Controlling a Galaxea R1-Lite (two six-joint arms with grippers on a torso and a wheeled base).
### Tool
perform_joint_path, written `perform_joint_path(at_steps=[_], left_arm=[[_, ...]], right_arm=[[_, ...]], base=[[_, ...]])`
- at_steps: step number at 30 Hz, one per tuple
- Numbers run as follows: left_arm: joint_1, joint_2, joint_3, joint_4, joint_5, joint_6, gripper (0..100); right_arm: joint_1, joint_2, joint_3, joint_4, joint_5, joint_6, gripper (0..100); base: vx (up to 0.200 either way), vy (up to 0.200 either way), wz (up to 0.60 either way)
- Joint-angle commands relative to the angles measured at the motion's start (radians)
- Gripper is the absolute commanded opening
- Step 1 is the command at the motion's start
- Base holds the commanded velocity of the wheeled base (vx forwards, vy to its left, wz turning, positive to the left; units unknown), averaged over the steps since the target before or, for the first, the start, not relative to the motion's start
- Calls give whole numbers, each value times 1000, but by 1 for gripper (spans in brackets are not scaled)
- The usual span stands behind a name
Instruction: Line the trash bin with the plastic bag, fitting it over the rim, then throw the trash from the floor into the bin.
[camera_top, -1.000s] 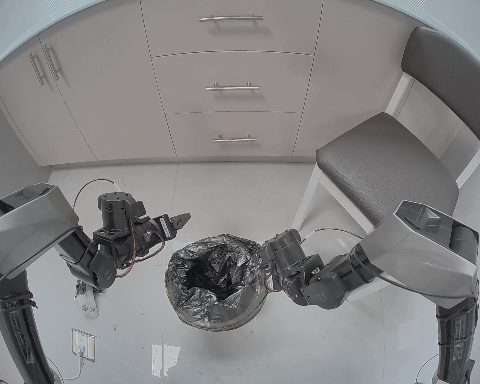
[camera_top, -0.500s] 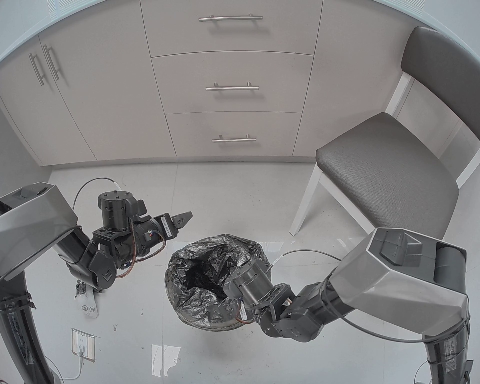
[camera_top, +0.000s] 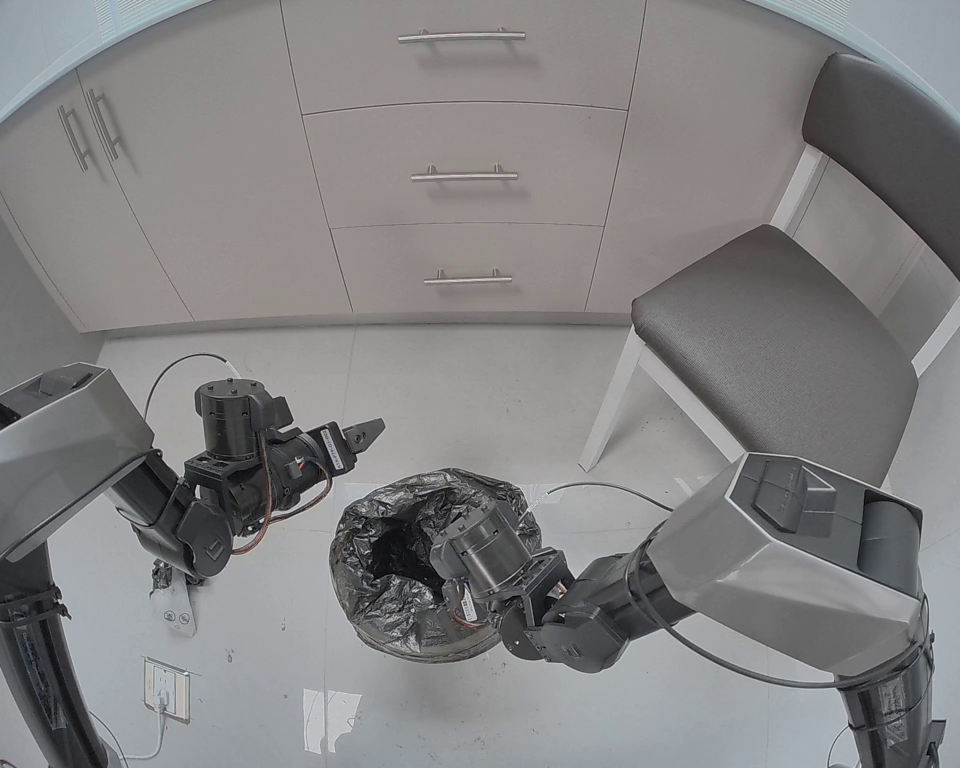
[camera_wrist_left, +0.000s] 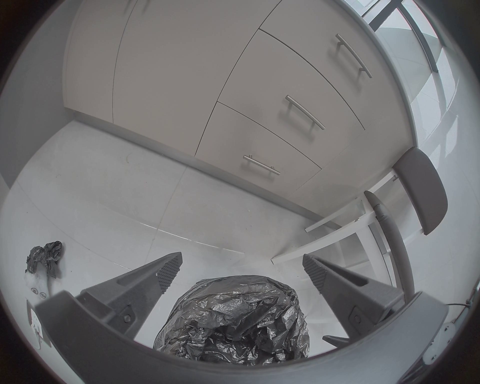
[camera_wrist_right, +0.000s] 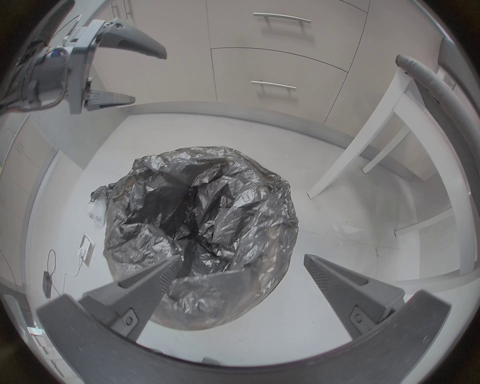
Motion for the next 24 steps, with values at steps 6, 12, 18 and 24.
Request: perform_joint_path(at_steps=[6, 12, 18, 24], left_arm=[[2, 5, -2, -1, 1, -2, 100], [0, 17, -3, -3, 1, -1, 100], [-3, 14, -2, -3, 1, -2, 100], [-12, 14, 1, -3, 3, -2, 100]], right_arm=[[-19, 93, -83, 0, -64, -6, 100], [-48, 107, -49, 0, -65, 6, 100], [-50, 58, 57, -12, -67, 11, 100], [-39, 26, 106, -12, -67, 38, 100]], base=[[0, 0, 0], [0, 0, 0], [0, 0, 0], [0, 0, 0]])
